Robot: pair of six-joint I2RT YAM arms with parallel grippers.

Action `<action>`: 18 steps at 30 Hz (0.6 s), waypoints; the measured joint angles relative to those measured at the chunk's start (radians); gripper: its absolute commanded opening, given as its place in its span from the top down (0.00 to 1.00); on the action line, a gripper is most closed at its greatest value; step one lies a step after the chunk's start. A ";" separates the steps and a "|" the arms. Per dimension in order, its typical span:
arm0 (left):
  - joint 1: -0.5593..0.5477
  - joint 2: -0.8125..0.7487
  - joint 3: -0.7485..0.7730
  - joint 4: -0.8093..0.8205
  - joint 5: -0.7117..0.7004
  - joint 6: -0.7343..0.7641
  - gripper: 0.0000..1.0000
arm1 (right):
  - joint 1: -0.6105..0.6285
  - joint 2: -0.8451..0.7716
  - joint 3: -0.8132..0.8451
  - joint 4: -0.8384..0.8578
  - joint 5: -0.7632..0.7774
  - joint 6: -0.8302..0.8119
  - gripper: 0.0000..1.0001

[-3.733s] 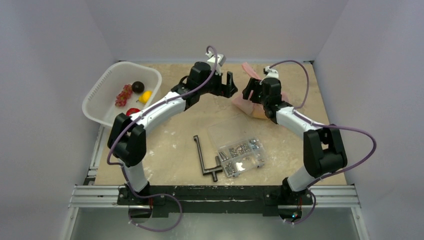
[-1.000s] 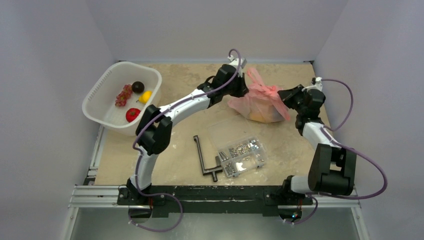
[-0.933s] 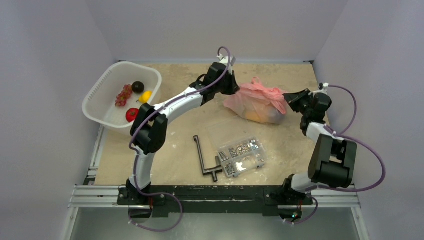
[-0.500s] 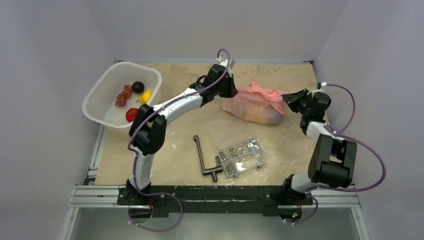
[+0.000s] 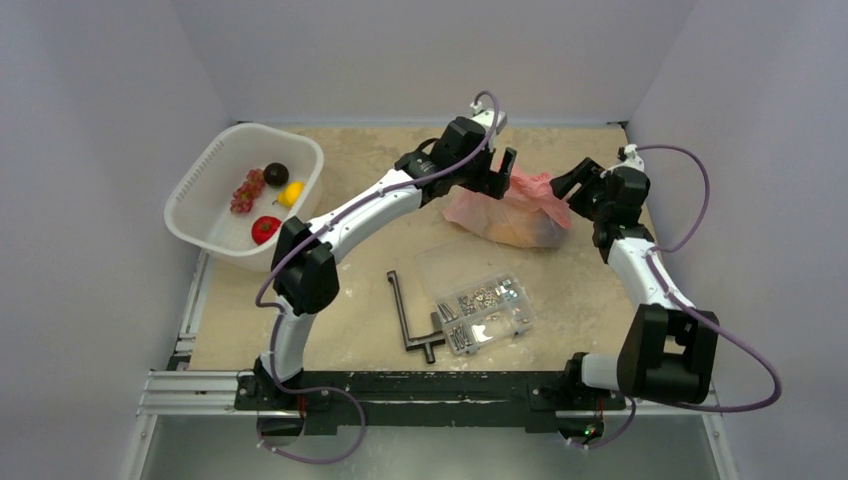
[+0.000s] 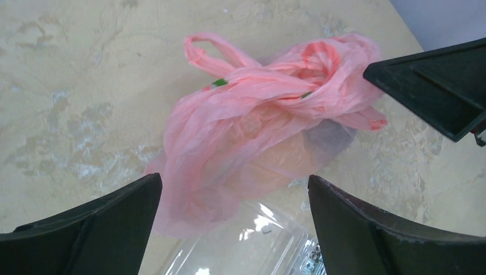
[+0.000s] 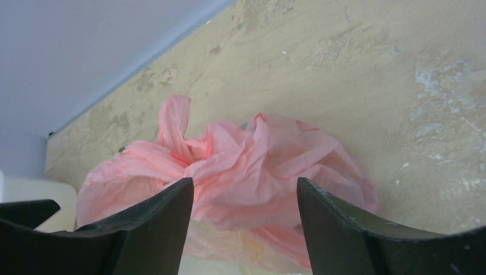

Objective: Take the fake fruits out of the plastic bag

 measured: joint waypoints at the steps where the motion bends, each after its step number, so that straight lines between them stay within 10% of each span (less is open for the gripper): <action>1: -0.010 0.010 0.027 -0.004 -0.008 0.024 0.00 | 0.011 -0.022 0.001 -0.021 0.014 -0.011 0.21; 6: -0.034 0.082 0.137 -0.027 -0.014 0.105 0.02 | 0.058 -0.108 0.003 -0.101 0.080 -0.043 0.02; 13: -0.034 0.167 0.174 -0.057 -0.050 0.166 0.16 | 0.080 -0.135 0.043 -0.194 0.119 -0.056 0.01; 18: -0.034 0.187 0.174 -0.074 -0.056 0.205 0.44 | 0.122 -0.117 0.054 -0.198 0.167 -0.010 0.01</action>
